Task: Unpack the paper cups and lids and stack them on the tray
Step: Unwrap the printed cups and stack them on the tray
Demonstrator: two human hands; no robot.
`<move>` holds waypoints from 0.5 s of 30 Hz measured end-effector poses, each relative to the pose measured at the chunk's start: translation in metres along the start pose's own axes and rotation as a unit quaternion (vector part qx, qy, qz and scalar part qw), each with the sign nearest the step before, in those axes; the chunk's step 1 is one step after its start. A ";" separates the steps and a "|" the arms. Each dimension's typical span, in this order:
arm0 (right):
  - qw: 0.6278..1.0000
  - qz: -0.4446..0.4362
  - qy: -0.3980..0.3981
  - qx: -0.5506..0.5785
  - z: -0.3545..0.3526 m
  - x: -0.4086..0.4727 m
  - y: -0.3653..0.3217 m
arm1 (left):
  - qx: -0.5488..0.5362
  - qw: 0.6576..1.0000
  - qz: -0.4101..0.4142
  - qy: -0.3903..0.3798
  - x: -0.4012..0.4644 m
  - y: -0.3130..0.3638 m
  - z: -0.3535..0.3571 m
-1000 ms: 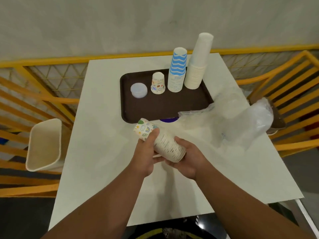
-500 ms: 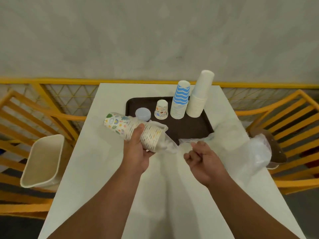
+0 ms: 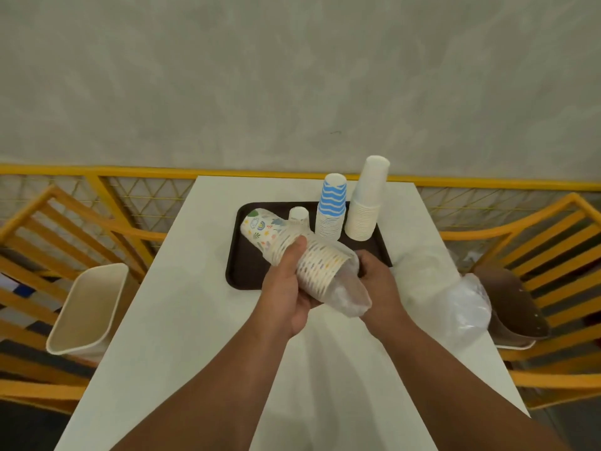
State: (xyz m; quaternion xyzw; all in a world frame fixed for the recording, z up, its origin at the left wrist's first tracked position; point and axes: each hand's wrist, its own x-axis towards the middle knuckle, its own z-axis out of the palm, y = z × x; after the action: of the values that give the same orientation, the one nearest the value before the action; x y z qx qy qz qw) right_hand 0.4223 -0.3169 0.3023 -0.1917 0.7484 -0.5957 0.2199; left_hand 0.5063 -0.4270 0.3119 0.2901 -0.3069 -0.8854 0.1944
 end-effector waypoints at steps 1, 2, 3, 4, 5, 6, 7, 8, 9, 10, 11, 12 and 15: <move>1.000 -0.012 0.025 -0.016 -0.004 -0.002 0.002 | -0.012 1.000 0.004 0.014 0.002 0.004 -0.001; 0.998 -0.017 0.058 -0.008 -0.008 -0.003 0.004 | -0.026 0.999 0.005 0.022 0.003 0.009 -0.002; 0.995 -0.008 0.091 0.026 -0.013 -0.003 0.005 | -0.042 0.999 0.007 0.025 0.004 0.013 -0.004; 0.989 0.011 0.123 0.076 -0.018 -0.002 0.004 | -0.057 0.998 0.007 0.027 0.005 0.017 -0.005; 0.981 0.036 0.151 0.119 -0.022 0.000 0.005 | -0.070 0.997 0.007 0.029 0.006 0.020 -0.006; 0.973 0.050 0.176 0.142 -0.026 0.001 0.005 | -0.082 0.996 0.008 0.028 0.006 0.022 -0.006; 0.971 0.045 0.195 0.130 -0.029 0.002 0.005 | -0.092 0.995 0.007 0.030 0.006 0.024 -0.006; 0.972 0.019 0.205 0.113 -0.030 0.002 0.004 | -0.097 0.995 0.008 0.028 0.006 0.025 -0.004; 0.974 -0.019 0.201 0.100 -0.028 -0.001 0.000 | -0.098 0.995 0.010 0.026 0.006 0.025 -0.003; 0.977 -0.064 0.183 0.091 -0.025 -0.005 -0.006 | -0.098 0.995 0.012 0.021 0.005 0.026 0.000; 0.978 -0.104 0.159 0.089 -0.020 -0.011 -0.013 | -0.101 0.995 0.015 0.015 0.005 0.025 0.002; 0.976 -0.131 0.142 0.102 -0.015 -0.015 -0.019 | -0.102 0.995 0.017 0.010 0.005 0.025 0.003; 0.945 -0.116 0.102 0.287 -0.012 -0.018 -0.042 | -0.095 0.995 0.017 -0.003 0.005 0.026 0.003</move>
State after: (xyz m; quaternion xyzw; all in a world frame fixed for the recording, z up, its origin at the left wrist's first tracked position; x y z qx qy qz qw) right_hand 0.4316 -0.3060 0.3470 -0.1443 0.5366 -0.8230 0.1177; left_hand 0.5054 -0.4476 0.3290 0.2624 -0.2274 -0.9078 0.2353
